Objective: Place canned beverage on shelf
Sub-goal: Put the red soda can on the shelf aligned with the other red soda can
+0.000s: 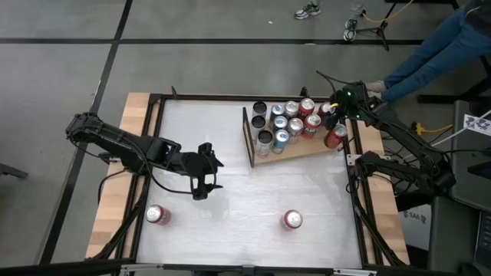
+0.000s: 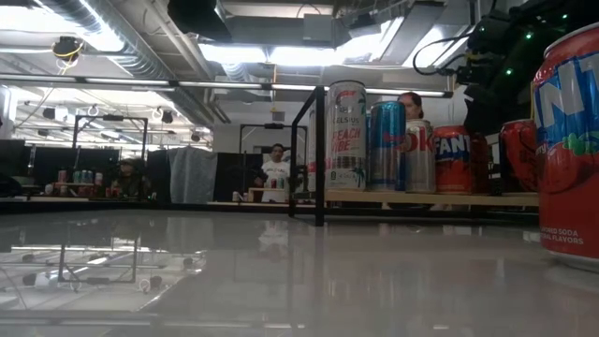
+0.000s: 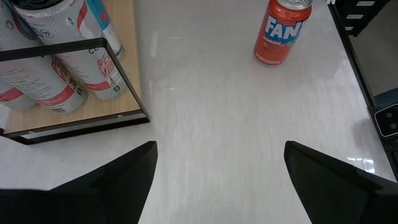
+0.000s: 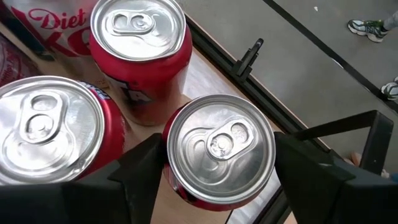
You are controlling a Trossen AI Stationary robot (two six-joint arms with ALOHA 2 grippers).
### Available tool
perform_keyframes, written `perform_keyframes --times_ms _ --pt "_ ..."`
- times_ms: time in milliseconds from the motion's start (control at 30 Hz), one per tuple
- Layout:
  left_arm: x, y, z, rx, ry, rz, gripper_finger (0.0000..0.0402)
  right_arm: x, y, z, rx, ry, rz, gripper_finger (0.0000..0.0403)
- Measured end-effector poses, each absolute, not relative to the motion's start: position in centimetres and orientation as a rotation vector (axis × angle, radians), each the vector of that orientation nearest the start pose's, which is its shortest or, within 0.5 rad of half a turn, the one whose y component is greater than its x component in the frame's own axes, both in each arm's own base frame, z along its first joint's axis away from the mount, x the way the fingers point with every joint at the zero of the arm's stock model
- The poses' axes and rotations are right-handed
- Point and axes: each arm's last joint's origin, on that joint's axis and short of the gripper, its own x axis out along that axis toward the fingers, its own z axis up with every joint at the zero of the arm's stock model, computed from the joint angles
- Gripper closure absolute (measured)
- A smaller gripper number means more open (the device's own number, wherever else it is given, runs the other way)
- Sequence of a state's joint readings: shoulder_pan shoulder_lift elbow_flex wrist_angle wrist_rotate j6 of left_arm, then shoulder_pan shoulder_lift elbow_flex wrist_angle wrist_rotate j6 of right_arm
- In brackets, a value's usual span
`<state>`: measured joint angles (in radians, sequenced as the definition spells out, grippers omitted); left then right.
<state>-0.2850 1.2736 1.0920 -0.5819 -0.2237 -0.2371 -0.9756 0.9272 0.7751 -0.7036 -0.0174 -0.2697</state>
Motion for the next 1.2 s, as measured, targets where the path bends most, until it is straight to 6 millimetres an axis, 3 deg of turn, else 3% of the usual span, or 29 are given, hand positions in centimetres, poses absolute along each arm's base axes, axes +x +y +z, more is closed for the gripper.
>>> perform_keyframes --times_ms 1200 --pt "25.5 -6.8 30.43 -0.034 0.739 0.03 0.0059 9.95 -14.6 26.4 0.16 0.892 -0.766 0.0129"
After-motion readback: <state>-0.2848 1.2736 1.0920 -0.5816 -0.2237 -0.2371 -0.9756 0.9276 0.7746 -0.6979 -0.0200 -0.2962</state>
